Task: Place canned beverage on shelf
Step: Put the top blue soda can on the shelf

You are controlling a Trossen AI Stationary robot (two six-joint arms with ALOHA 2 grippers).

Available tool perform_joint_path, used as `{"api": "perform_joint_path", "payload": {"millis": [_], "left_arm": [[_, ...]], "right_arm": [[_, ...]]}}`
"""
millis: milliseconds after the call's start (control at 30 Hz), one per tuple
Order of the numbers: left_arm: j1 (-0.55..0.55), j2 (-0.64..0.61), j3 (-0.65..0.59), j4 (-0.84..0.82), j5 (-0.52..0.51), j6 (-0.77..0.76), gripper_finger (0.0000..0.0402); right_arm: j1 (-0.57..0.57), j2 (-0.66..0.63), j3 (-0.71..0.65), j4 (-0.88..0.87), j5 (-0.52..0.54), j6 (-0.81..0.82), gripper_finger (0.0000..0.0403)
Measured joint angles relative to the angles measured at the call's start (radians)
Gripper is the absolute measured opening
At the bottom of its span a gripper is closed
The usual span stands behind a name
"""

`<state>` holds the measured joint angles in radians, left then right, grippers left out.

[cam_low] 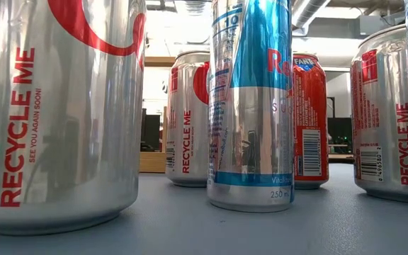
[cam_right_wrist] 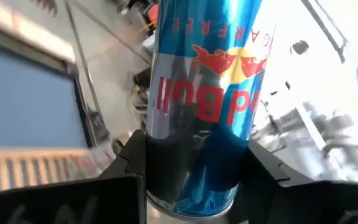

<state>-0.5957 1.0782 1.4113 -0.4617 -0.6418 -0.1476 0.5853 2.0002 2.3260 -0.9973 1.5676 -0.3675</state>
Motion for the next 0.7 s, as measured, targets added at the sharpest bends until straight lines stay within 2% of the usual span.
{"api": "perform_joint_path", "payload": {"millis": [167,267,400,500,700], "left_arm": [[0.0,0.0,0.0,-0.08,0.007,-0.078,0.0297],[-0.012,-0.001,0.0,-0.132,0.005,-0.121,0.0297],[-0.032,-0.007,0.0,-0.172,0.0,-0.172,0.0297],[-0.046,-0.007,0.0,-0.18,-0.001,-0.186,0.0297],[-0.061,-0.014,-0.001,-0.183,-0.02,-0.194,0.0297]], "right_arm": [[-0.05,0.001,0.0,-0.252,-0.002,-0.006,0.0143],[-0.072,0.019,0.001,-0.319,-0.017,-0.058,0.0143],[-0.073,0.071,0.001,-0.345,-0.098,-0.236,0.0143],[-0.073,0.144,0.0,-0.351,-0.111,-0.426,0.0143],[-0.089,0.281,-0.002,-0.354,-0.138,-0.517,0.0143]]}}
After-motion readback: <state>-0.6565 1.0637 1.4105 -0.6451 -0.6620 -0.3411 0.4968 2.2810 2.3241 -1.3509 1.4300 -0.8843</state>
